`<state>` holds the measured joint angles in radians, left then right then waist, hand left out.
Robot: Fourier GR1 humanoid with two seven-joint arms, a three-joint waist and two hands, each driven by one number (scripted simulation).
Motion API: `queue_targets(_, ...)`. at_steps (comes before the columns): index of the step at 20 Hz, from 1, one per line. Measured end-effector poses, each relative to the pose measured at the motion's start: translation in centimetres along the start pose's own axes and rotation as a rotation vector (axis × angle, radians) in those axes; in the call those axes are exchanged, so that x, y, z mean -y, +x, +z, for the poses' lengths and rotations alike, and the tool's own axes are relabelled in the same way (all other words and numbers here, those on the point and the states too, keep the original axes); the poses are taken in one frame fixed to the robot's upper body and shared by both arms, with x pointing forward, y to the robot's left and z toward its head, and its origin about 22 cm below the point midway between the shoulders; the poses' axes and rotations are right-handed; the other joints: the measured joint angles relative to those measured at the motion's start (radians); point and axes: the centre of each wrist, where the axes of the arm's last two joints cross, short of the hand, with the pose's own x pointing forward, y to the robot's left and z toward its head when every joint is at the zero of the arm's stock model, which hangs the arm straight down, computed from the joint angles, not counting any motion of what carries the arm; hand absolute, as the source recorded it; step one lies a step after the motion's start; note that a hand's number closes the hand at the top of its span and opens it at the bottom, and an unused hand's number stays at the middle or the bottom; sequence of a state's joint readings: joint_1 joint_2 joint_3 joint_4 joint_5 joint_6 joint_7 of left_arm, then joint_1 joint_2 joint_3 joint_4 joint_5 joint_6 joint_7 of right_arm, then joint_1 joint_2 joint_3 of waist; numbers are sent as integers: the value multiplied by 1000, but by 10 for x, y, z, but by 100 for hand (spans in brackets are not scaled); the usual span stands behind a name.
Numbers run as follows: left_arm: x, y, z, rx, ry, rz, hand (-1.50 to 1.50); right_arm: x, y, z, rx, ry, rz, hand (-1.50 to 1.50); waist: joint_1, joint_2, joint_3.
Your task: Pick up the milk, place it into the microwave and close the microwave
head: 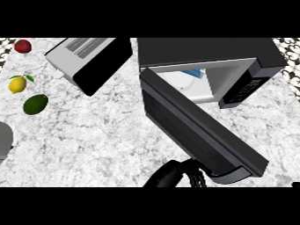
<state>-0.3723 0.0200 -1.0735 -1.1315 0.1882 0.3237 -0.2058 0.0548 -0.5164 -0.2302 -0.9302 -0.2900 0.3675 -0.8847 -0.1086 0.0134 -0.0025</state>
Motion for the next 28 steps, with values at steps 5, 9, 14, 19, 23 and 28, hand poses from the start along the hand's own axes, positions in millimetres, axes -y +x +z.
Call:
queue_targets(5, -11, 9, -15, 0, 57, -16, 150, -7, 9, -18, 31, 43, -28, -150, -39, 5, -1)
queue_targets(9, -22, 15, -25, -5, 105, -33, 150, -10, 17, -32, 46, 86, -42, -150, -72, 11, 0)
queue_targets(14, -33, 39, -48, 94, 151, -53, 150, -19, 26, -49, 63, 148, -63, -150, -113, 18, -1)
queue_targets(19, -48, 59, -68, 150, 201, -75, 150, -22, 39, -67, 95, 192, -66, -150, -154, 28, 1)
queue_targets(23, -60, 72, -82, 165, 239, -85, 150, -25, 49, -83, 127, 219, -81, -150, -184, 40, 3)
queue_targets(28, -77, 84, -95, 164, 289, -101, 150, -31, 60, -100, 160, 258, -114, -150, -217, 53, 6)
